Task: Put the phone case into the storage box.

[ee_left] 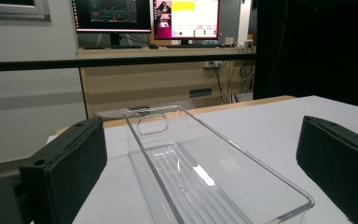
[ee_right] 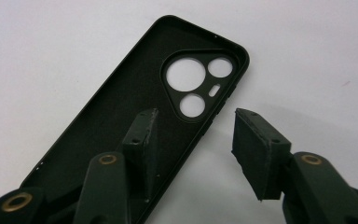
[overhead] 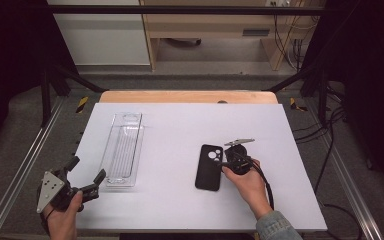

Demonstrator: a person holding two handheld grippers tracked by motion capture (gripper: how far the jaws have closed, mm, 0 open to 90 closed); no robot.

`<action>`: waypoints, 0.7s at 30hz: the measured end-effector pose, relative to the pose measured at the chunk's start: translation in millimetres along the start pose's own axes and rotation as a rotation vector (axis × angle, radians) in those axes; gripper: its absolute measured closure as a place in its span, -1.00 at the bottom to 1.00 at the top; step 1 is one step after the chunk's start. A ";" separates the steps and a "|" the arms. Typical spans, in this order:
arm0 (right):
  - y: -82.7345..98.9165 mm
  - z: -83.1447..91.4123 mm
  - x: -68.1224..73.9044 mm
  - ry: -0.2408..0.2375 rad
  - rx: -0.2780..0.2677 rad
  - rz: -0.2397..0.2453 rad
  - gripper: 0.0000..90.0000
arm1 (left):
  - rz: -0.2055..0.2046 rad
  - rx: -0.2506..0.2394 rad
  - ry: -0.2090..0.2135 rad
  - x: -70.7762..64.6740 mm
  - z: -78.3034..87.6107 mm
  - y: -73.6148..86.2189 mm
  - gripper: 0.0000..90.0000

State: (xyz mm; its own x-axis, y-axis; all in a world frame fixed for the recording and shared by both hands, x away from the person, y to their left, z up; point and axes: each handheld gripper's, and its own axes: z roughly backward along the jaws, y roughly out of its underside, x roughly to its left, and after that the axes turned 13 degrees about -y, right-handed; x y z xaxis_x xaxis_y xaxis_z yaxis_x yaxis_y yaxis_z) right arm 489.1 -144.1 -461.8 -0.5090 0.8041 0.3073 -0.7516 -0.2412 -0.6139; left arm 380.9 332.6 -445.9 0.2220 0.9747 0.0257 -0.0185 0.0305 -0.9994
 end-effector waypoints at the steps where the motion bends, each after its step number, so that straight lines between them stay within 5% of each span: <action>1: 0.0 -0.3 -0.3 -0.002 0.000 -0.004 0.17 | 0.000 0.000 0.000 0.0 0.0 0.0 -0.97; 21: 1.2 -9.3 -3.6 -0.034 0.007 -0.115 0.36 | 0.001 0.000 -0.002 1.6 0.3 -0.1 -0.97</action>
State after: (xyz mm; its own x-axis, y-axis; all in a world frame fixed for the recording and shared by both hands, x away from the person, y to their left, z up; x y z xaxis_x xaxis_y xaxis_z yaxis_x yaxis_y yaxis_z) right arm 494.0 -142.2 -470.4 -0.4332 0.8077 0.3999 -0.8087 -0.1525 -0.5681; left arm 381.0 334.3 -445.8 0.2204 0.9751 0.0246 -0.0191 0.0295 -0.9994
